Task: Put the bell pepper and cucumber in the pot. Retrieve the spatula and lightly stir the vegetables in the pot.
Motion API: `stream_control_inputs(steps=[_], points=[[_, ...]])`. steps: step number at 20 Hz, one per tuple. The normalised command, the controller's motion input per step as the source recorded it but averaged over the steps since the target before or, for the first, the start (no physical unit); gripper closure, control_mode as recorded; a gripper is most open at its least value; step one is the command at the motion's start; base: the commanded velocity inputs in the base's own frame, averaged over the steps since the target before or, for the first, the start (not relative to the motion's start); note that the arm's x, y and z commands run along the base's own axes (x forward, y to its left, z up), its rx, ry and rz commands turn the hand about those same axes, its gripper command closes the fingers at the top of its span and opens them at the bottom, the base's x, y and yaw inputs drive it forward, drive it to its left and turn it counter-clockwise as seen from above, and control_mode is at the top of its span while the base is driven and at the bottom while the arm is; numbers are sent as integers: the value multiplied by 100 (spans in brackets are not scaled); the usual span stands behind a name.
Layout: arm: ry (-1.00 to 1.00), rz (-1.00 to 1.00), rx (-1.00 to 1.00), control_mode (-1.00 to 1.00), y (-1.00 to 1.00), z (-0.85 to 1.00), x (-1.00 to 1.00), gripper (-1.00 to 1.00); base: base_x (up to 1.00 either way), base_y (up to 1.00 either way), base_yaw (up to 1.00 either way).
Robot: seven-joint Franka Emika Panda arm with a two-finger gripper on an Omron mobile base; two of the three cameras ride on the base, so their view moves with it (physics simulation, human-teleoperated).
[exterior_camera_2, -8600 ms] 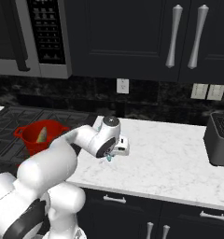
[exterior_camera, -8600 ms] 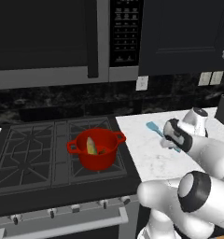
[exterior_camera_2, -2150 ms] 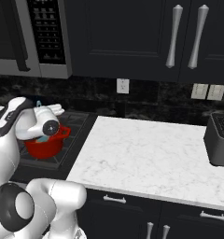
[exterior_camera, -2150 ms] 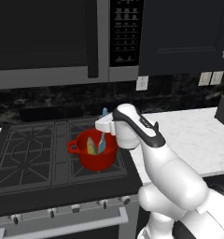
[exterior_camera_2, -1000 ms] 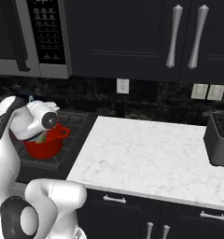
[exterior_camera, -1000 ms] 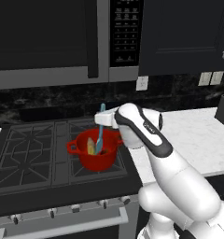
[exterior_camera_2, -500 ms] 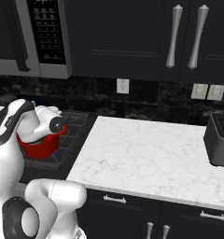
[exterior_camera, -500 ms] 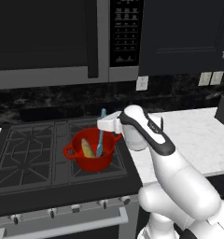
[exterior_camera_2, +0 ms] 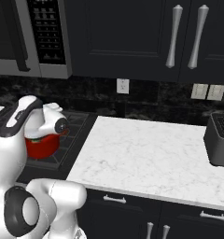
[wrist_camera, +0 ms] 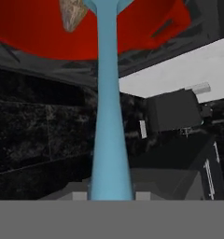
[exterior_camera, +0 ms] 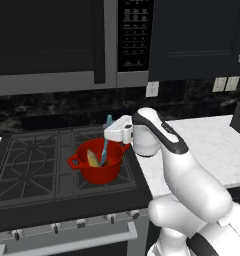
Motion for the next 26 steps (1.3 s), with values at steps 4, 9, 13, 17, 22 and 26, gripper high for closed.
stream_control_inputs(steps=[4,9,13,17,22,26], points=[[-23,9,0,-100,0,-4,22,100,0,0,0],[-19,9,-3,-100,0,-27,2,100,0,0,0],[-1,5,-4,-100,0,-43,0,100,0,0,0],[0,3,-3,-100,0,-26,0,100,0,0,0],[0,3,-8,-100,0,-11,0,100,0,0,0],[0,1,-9,-100,0,0,0,100,0,0,0]])
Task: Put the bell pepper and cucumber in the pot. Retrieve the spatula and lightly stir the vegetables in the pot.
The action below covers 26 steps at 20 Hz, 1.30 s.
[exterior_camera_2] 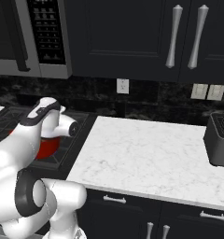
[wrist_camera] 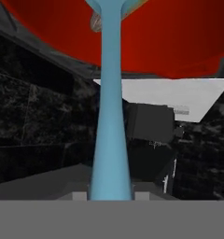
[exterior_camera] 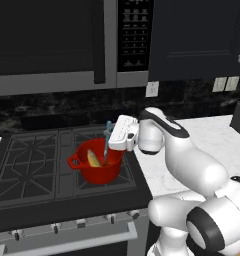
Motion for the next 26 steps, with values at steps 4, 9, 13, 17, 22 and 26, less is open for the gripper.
stream_control_inputs(steps=[4,9,13,17,22,26], points=[[0,2,-10,-100,0,-1,0,100,0,0,0],[0,8,-3,-100,0,-22,0,100,0,0,0],[0,12,0,-100,0,-28,-1,100,0,0,0],[4,15,1,-100,0,-19,-8,100,0,0,0],[5,10,0,-100,0,-22,0,100,0,0,0],[6,6,0,-100,0,-34,0,100,0,0,0]])
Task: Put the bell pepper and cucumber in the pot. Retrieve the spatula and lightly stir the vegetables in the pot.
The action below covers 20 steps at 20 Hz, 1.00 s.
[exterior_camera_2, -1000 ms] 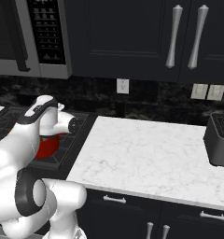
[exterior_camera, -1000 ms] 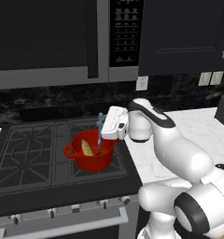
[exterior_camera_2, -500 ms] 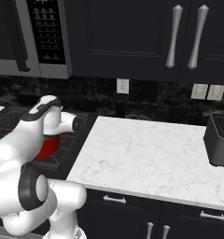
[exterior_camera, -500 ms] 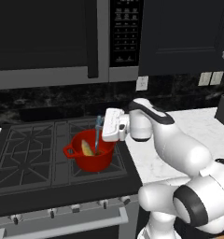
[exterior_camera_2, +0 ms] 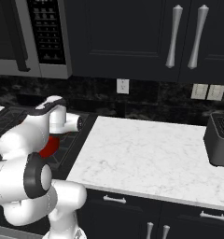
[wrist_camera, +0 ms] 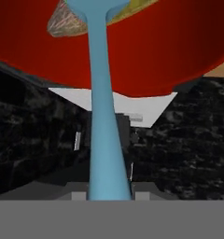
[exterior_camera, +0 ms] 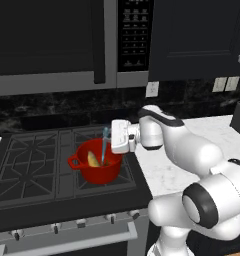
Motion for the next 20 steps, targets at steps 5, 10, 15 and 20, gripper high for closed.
stream_control_inputs(steps=[5,10,15,20], points=[[1,3,-1,-100,0,-9,-19,100,0,0,0],[0,0,-1,-100,0,32,-35,100,0,0,0],[2,0,0,-100,0,52,-5,100,0,0,0],[0,0,0,-100,0,35,13,100,0,0,0]])
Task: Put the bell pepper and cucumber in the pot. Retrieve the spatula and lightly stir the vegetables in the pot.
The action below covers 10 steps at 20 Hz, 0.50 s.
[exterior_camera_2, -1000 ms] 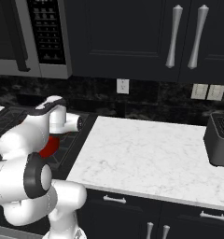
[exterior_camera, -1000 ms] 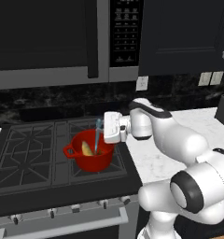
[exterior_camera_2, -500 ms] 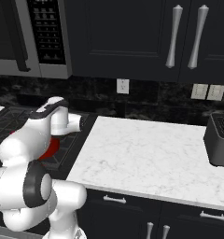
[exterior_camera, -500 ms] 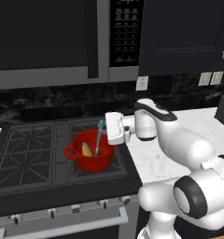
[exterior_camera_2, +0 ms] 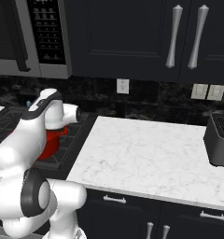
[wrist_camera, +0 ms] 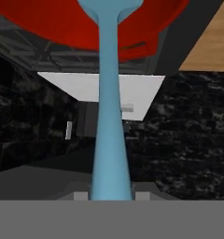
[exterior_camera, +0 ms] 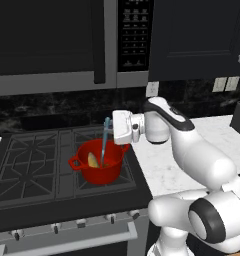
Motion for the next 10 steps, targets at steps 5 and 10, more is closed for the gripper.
stream_control_inputs(steps=[5,10], points=[[0,0,0,-100,0,1,1,100,0,0,0],[0,0,-5,-100,0,-25,0,100,0,0,0]])
